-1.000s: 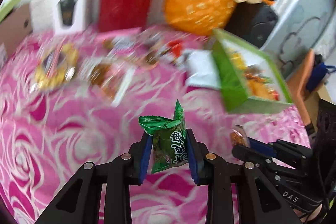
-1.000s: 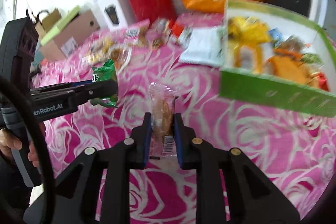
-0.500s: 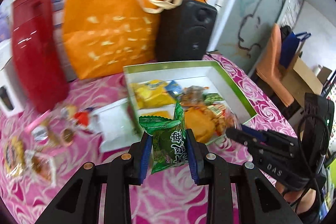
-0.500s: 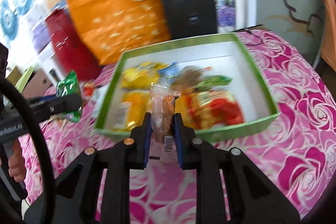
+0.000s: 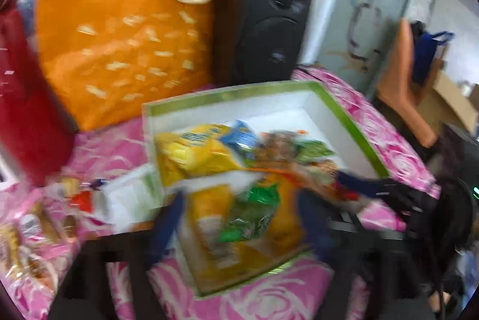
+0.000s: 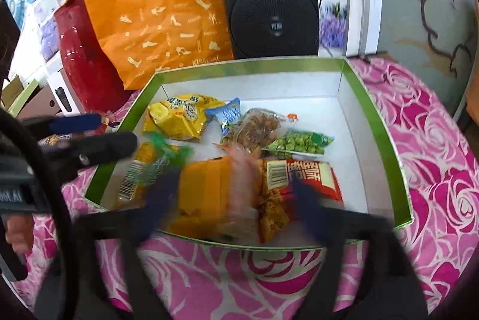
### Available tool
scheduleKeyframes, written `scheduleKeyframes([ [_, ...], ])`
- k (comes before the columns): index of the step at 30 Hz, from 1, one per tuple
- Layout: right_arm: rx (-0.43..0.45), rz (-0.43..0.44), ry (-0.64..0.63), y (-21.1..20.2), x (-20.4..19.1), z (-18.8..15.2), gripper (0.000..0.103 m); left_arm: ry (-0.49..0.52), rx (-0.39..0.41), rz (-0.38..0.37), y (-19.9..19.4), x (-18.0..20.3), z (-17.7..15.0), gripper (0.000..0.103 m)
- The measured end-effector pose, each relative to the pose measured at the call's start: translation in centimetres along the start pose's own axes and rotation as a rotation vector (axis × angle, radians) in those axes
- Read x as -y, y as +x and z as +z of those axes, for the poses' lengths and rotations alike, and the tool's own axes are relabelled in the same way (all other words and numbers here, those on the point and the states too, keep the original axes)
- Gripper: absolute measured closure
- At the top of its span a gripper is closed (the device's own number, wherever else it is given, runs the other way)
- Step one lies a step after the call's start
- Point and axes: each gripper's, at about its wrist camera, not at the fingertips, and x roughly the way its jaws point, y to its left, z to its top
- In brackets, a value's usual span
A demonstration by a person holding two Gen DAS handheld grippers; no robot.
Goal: Organize snacks
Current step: 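Lower both held packs into the green box and open both grippers, then grasp the Danco Galette pack with left gripper while right grasps the spicy tofu pack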
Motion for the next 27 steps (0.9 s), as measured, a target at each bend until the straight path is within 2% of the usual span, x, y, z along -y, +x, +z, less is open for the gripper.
scheduleKeyframes([
  [1, 0.012, 0.009, -0.001, -0.2, 0.0, -0.1, 0.008, 0.006, 0.032, 0.024, -0.4, -0.2, -0.2, 0.015],
  [3, 0.017, 0.008, -0.002, -0.5, 0.1, -0.3, 0.008, 0.008, 0.021, 0.027, -0.4, -0.7, -0.3, 0.015],
  [6, 0.015, -0.014, -0.012, -0.6, -0.1, -0.4, 0.001, -0.019, 0.016, 0.035, -0.5, -1.5, -0.5, 0.015],
  [12, 0.006, -0.022, -0.017, -1.4, -0.9, -0.6, 0.001, -0.045, 0.003, 0.05, -1.4, -2.2, -1.3, 0.015],
  [23, 0.014, 0.007, -0.06, -3.6, -4.4, -0.4, 0.001, -0.057, 0.072, 0.055, -6.2, -2.8, -2.8, 0.015],
  [27, 0.063, 0.016, -0.059, -5.1, -6.5, -0.7, 0.001, -0.059, 0.093, 0.073, -8.1, -3.4, -4.3, 0.015],
])
